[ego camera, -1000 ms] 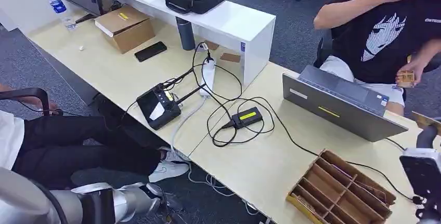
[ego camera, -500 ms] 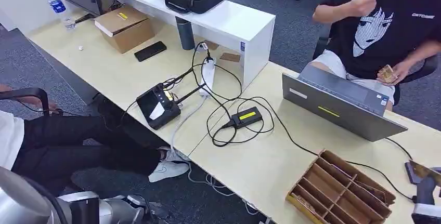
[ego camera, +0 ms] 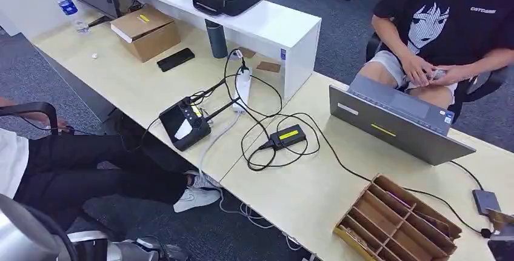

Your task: Pass the card to the sensor for recognition and then transmit it.

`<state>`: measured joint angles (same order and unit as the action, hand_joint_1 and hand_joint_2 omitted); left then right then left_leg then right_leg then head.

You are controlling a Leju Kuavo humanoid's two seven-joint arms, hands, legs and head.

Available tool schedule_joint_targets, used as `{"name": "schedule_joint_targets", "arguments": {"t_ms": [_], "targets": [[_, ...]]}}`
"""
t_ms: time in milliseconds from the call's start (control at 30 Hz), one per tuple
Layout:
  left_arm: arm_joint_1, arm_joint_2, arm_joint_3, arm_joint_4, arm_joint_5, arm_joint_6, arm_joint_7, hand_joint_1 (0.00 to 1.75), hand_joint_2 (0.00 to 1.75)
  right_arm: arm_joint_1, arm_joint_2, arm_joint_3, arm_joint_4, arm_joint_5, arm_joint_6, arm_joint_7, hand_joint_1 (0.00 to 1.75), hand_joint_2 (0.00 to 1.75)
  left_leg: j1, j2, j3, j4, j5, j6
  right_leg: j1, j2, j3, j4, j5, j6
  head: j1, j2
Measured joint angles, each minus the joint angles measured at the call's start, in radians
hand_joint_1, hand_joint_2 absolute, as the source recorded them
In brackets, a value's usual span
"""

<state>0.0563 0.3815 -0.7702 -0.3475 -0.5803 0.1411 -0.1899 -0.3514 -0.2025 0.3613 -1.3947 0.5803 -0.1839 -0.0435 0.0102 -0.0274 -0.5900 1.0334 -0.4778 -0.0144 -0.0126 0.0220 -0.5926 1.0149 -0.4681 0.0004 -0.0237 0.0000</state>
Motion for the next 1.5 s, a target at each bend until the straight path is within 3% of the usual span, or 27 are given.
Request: {"name": "schedule_joint_targets", "arguments": {"t_ms": [133, 300, 667, 867, 1067, 1167, 1500], "targets": [[0.016, 0.006, -0.022, 0.0, 0.042, 0.026, 0.001, 0.0, 1.75, 0.001, -0.043, -0.007, -0.009, -0.017, 0.033, 0.001, 1.75, 1.75, 0.0, 0.0, 0.0, 0.0, 0.0, 0.0, 0.0, 0.0, 0.0, 0.0, 0.0, 0.0, 0.0, 0.0], [0.04, 0.013, -0.068, 0.0, 0.115, 0.06, 0.021, 0.0, 1.75, 0.016, -0.1, -0.04, -0.074, 0.036, 0.019, 0.038, 1.75, 1.75, 0.0, 0.0, 0.0, 0.0, 0.0, 0.0, 0.0, 0.0, 0.0, -0.001, 0.0, 0.0, 0.0, 0.0], [0.065, 0.044, -0.166, -0.018, 0.196, 0.081, 0.041, 0.0, 1.75, 0.001, -0.281, -0.039, -0.169, 0.007, 0.225, -0.016, 1.75, 1.75, 0.0, -0.001, -0.001, 0.0, -0.001, 0.001, 0.0, -0.001, 0.0, 0.0, 0.0, 0.0, 0.0, 0.0], [0.062, 0.068, -0.231, -0.026, 0.263, 0.1, 0.035, 0.0, 1.75, -0.14, -0.409, 0.085, -0.156, -0.027, 0.45, -0.022, 1.75, 1.75, 0.0, 0.0, -0.001, 0.0, 0.0, 0.001, 0.0, 0.0, 0.0, 0.0, 0.0, 0.0, 0.0, 0.0], [0.041, 0.091, -0.335, -0.028, 0.306, 0.108, 0.01, 0.0, 1.75, -0.304, -0.554, 0.267, -0.144, -0.241, 0.638, -0.115, 1.75, 1.75, 0.0, -0.004, -0.002, 0.001, 0.0, 0.001, 0.0, -0.004, 0.0, 0.0, 0.0, 0.0, 0.0, 0.0], [0.023, 0.1, -0.383, -0.028, 0.32, 0.106, -0.006, 0.0, 1.75, -0.371, -0.615, 0.359, -0.144, -0.292, 0.673, -0.116, 1.75, 1.75, 0.0, -0.003, -0.002, 0.001, 0.0, 0.001, 0.0, -0.004, 0.0, 0.0, 0.0, 0.0, 0.0, 0.0], [-0.037, 0.116, -0.491, -0.028, 0.311, 0.092, -0.033, 0.0, 1.75, -0.499, -0.727, 0.592, -0.152, -0.388, 0.735, -0.116, 1.75, 1.75, 0.0, -0.003, -0.001, 0.001, 0.0, 0.001, 0.0, -0.003, 0.0, 0.0, 0.0, 0.0, 0.0, 0.0]]}}
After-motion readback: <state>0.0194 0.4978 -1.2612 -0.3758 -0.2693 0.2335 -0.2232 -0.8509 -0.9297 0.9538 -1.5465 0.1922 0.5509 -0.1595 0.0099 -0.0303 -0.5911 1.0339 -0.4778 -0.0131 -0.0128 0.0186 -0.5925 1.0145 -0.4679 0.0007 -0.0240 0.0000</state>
